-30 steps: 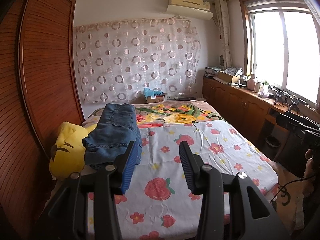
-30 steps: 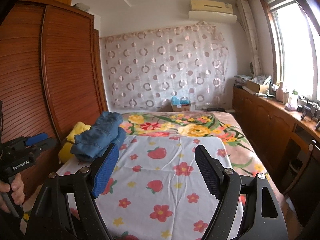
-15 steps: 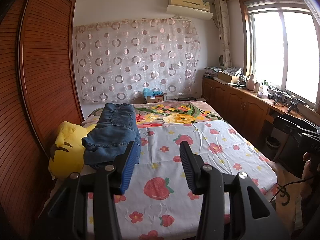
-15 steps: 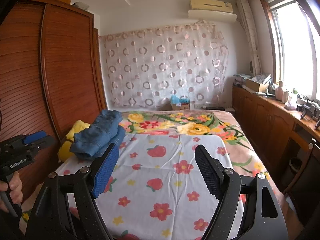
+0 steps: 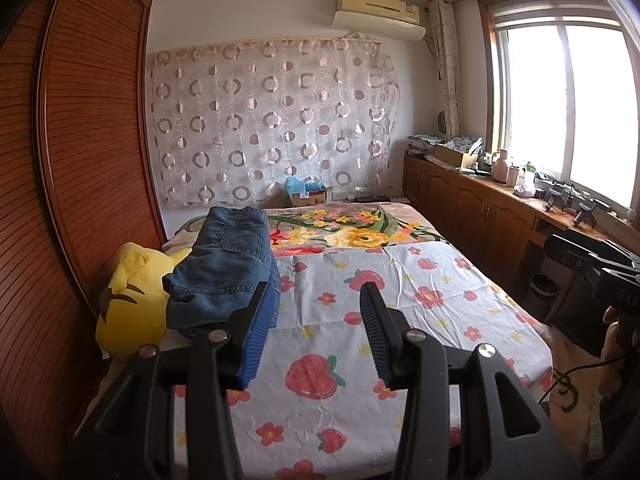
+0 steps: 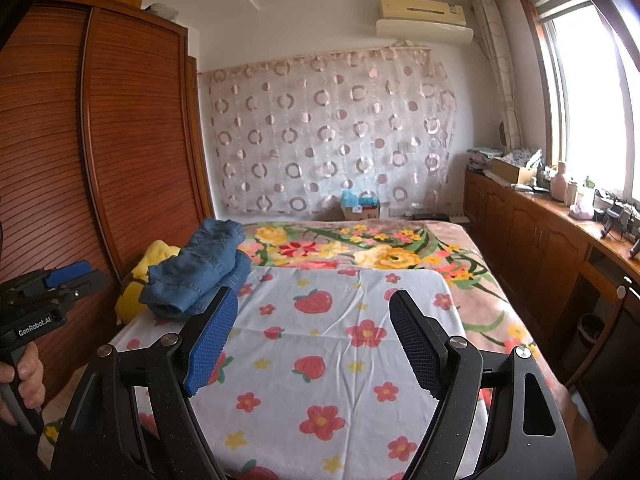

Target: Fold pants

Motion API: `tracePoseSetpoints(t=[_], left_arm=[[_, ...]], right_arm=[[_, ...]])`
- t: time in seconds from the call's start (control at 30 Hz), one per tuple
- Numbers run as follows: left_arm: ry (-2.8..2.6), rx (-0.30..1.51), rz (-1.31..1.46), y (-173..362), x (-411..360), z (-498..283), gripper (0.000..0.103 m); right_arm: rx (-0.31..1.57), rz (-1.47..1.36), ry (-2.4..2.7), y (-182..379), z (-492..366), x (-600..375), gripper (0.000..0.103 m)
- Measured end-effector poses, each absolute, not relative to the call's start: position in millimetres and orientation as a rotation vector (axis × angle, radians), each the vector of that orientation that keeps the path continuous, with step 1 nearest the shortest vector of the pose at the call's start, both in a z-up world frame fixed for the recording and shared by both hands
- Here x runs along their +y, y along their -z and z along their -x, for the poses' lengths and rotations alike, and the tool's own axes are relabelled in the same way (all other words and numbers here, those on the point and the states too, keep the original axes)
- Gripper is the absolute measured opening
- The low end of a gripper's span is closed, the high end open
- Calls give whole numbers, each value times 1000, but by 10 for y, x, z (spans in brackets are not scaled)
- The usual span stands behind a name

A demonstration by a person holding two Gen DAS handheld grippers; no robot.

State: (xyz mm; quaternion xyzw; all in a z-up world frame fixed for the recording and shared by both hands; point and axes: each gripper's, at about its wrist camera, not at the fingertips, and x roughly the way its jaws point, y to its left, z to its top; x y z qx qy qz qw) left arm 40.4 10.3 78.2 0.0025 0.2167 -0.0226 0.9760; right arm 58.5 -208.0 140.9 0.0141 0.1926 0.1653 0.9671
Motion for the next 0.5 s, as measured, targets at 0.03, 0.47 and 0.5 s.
tracePoseSetpoints(t=[0.03,0.47,0.5], left_arm=[[46,437,-5,-781,102,-401,44],[41,443,1,-780,90,-384,45],[41,443,2,-786,81,-367,45]], right_arm=[[390,-30,-334,-1418,-586,-2080,80],[394,-33,-330,-1385,-571,-2089,80],[393,-32,-329,-1387,-568,-2093,80]])
